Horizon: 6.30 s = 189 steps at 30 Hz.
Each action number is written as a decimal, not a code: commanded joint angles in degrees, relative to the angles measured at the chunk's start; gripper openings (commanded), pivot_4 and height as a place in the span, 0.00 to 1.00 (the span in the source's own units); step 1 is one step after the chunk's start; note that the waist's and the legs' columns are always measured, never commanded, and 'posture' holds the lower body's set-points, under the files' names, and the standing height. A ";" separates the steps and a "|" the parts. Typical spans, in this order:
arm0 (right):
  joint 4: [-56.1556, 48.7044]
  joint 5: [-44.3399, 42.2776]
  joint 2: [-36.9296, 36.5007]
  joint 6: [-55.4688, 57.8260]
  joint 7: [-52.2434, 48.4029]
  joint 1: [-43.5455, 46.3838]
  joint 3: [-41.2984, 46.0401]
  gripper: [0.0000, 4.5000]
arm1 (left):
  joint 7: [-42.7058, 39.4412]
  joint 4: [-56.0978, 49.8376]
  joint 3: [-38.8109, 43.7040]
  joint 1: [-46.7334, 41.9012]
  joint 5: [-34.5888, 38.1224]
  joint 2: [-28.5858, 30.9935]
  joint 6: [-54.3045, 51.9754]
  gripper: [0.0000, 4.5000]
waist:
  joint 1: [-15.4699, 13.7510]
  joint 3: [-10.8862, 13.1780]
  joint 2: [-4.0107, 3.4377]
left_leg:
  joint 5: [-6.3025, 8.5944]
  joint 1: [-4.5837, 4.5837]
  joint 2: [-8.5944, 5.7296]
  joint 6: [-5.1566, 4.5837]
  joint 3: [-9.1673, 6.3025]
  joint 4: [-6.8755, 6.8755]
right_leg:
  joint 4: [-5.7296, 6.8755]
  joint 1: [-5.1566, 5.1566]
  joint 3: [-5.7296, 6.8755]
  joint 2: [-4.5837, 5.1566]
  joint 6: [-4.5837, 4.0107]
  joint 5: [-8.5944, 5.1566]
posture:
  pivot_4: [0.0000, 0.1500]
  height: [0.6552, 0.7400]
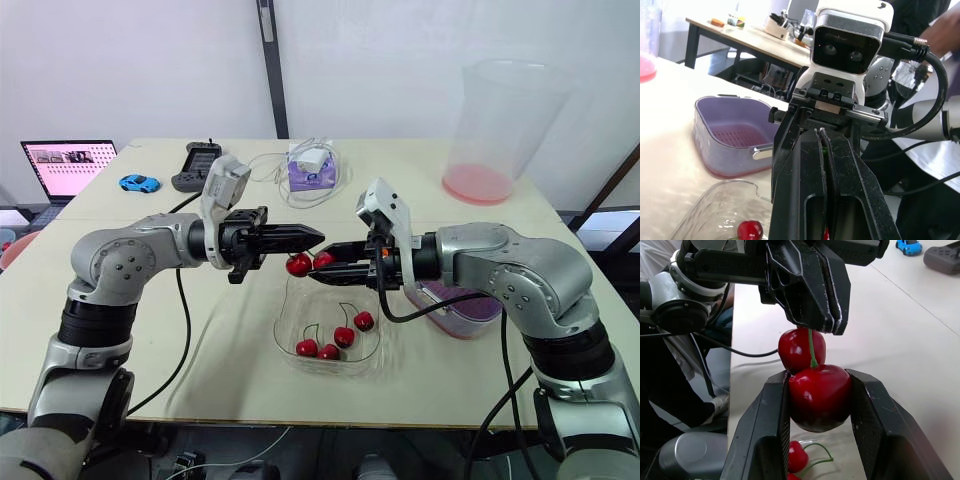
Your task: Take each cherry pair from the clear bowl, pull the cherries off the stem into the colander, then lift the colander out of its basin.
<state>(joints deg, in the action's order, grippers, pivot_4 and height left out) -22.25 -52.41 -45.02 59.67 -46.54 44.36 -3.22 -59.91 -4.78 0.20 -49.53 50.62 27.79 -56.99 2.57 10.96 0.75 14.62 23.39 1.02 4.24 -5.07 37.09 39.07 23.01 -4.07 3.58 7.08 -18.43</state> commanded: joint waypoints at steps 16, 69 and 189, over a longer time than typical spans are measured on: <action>0.28 2.28 -2.91 0.30 -1.50 -1.69 1.58 0.37 | 0.92 -2.07 1.33 -1.51 1.21 -0.74 0.53 0.00 | -0.08 0.00 0.00 | 0.00 0.00 0.00 0.00 0.00 0.00 | -0.01 0.00 0.00 0.01 0.00 0.00 | 1.00 0.92; 6.76 10.48 -10.66 -1.17 -18.45 -5.95 14.11 0.99 | 5.67 -0.87 1.93 0.69 0.12 -4.82 6.75 0.00 | -0.10 0.04 -0.01 | -0.03 -0.05 -0.04 0.05 0.06 0.02 | -0.06 -0.08 -0.08 0.01 0.05 -0.03 | 1.00 0.92; 10.46 2.90 -20.19 0.98 -23.67 3.02 20.56 0.98 | 8.45 -6.16 1.22 5.97 -1.81 -3.67 7.31 0.00 | -0.13 0.10 -0.09 | 0.08 -0.04 -0.04 -0.14 0.06 0.03 | -0.13 -0.14 -0.05 0.03 0.06 -0.03 | 1.00 0.92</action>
<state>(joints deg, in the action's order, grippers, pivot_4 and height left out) -9.52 -44.87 -65.85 57.65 -71.79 45.87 14.99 -51.03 -9.13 0.83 -43.46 48.77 23.55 -50.43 2.44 11.07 0.66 14.70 23.35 0.97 4.10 -5.00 37.13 38.94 22.85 -4.13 3.63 7.15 -18.46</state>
